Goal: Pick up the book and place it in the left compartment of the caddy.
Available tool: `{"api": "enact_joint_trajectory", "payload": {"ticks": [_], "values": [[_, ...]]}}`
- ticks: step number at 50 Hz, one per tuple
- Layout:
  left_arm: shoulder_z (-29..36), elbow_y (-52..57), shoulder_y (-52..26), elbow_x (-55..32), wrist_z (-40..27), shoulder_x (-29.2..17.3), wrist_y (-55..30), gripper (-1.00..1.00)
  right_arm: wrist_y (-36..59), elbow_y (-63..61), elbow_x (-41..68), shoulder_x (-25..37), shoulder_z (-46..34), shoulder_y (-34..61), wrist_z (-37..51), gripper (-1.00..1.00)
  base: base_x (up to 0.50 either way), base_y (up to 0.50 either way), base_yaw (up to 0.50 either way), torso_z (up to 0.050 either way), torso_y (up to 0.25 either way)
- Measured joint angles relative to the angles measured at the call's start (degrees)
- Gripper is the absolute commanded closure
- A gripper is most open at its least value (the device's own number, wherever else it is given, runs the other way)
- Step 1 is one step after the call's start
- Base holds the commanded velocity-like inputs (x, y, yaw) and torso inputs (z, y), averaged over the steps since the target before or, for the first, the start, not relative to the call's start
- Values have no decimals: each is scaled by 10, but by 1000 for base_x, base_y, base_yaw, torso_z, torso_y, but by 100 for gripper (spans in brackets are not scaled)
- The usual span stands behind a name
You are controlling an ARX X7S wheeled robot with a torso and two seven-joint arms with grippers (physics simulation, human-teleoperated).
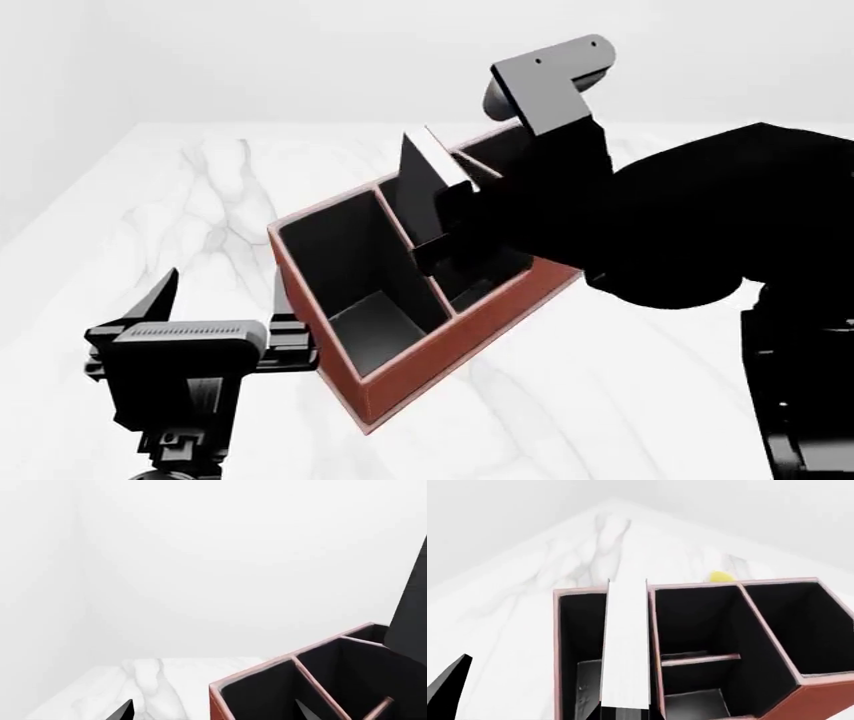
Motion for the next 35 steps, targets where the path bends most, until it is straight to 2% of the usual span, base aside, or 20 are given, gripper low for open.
{"api": "enact_joint_trajectory", "payload": {"ticks": [14,35], "values": [[2,-3,1,-1,-2,-2,3,-100,-17,47,-106,-31,-56,1,-99,100,0,0,0,0,1],[3,-6,-1,-6,-5,-6,5,-100,-51,62,-184,-64,-130,-29,-170,100,0,0,0,0,1]]}}
